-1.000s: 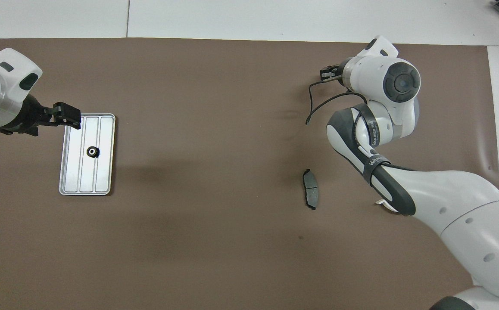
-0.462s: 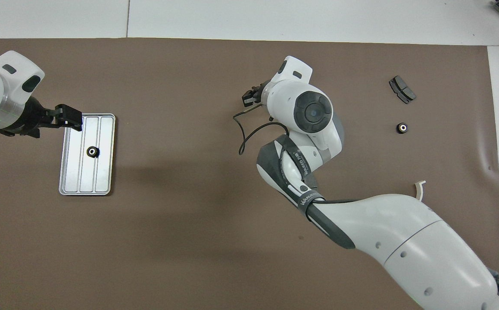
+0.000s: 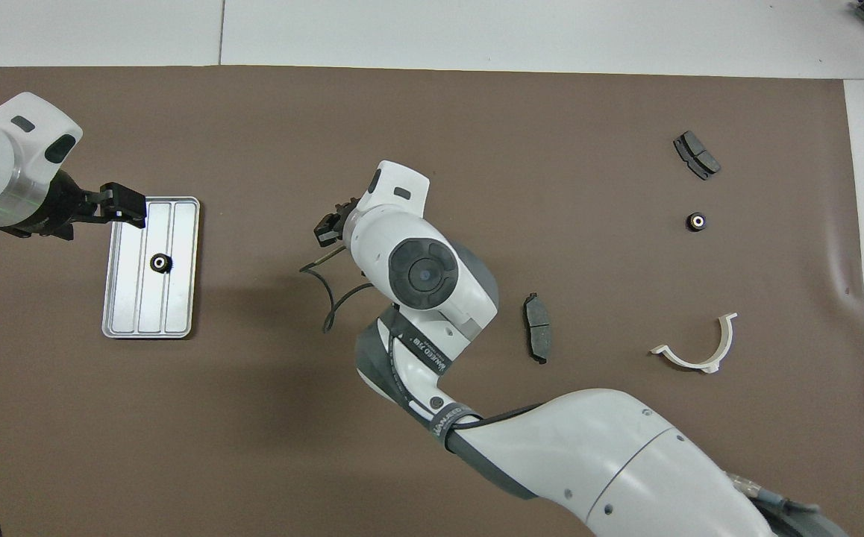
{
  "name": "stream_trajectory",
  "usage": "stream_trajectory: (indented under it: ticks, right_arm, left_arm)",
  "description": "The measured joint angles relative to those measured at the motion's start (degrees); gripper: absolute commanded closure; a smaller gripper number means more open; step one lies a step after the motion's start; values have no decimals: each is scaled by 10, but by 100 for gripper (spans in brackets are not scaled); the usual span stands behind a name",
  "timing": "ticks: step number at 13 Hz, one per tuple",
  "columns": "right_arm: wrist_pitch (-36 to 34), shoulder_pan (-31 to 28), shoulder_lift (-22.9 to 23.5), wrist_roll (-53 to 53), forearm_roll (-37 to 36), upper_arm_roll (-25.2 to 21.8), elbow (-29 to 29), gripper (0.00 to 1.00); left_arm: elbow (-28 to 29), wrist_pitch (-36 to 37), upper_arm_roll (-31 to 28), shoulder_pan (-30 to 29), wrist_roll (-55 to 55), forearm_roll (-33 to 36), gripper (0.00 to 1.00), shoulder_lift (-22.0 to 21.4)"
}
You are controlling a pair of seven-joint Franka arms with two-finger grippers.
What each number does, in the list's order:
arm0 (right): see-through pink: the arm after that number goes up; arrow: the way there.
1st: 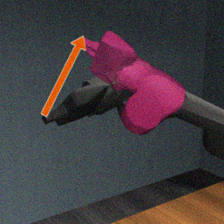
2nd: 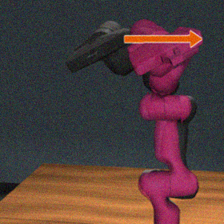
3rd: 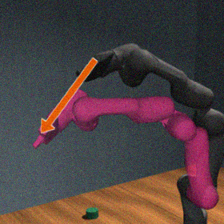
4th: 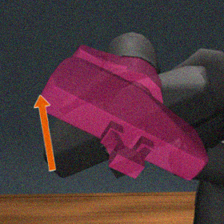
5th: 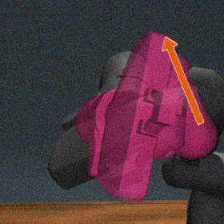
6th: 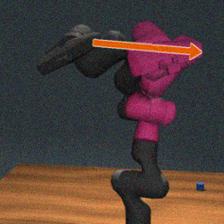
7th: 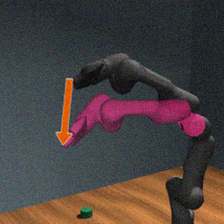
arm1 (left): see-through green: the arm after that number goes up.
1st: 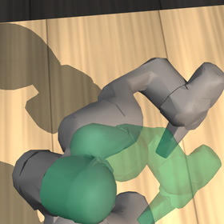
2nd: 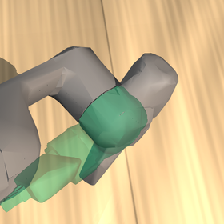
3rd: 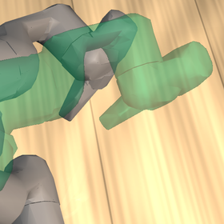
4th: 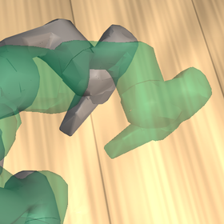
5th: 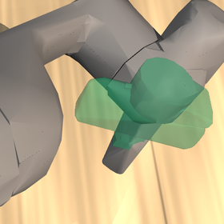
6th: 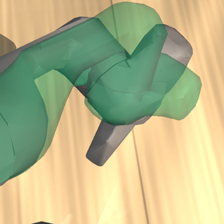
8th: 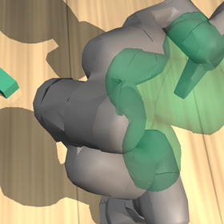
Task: Pick bearing gear from pile to tray
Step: 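Carry the ring with the right gripper while the left gripper approaches, then grasp the ring with the left gripper while the right gripper releases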
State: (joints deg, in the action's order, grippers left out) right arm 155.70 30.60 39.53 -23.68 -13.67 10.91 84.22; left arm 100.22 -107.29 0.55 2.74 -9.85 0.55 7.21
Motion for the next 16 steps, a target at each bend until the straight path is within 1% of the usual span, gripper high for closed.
stream_trajectory:
  ticks: [2,3,5,7,8,10,12,14,15,16]
  right_arm:
    - [0,25,1,-60,0,0,2,61]
    - [0,31,1,-84,0,-1,3,58]
    - [0,36,1,-103,0,-1,3,55]
    - [-1,37,1,-107,0,-1,2,55]
    - [-4,36,0,-107,0,-2,2,55]
    - [-13,31,0,-107,0,-8,0,55]
    - [-52,18,-6,-107,0,-24,-4,55]
    - [-118,-19,-26,-85,-1,-28,-6,56]
    - [-149,-43,-37,-64,-1,-28,-6,57]
    - [-176,-66,-48,-41,-1,-29,-6,57]
  left_arm:
    - [7,-9,0,0,-3,0,0,-2]
    - [11,-12,0,0,-3,0,0,-4]
    - [15,-15,0,0,-4,0,0,-6]
    - [20,-29,0,0,-9,0,0,-7]
    - [30,-49,1,2,-23,-1,0,-8]
    - [62,-110,1,29,-90,-2,0,-11]
    - [102,-174,3,71,-161,-2,0,-10]
    - [138,-222,4,108,-218,-2,0,-5]
    - [149,-240,4,127,-250,-2,0,6]
    - [154,-256,4,146,-286,-2,11,21]
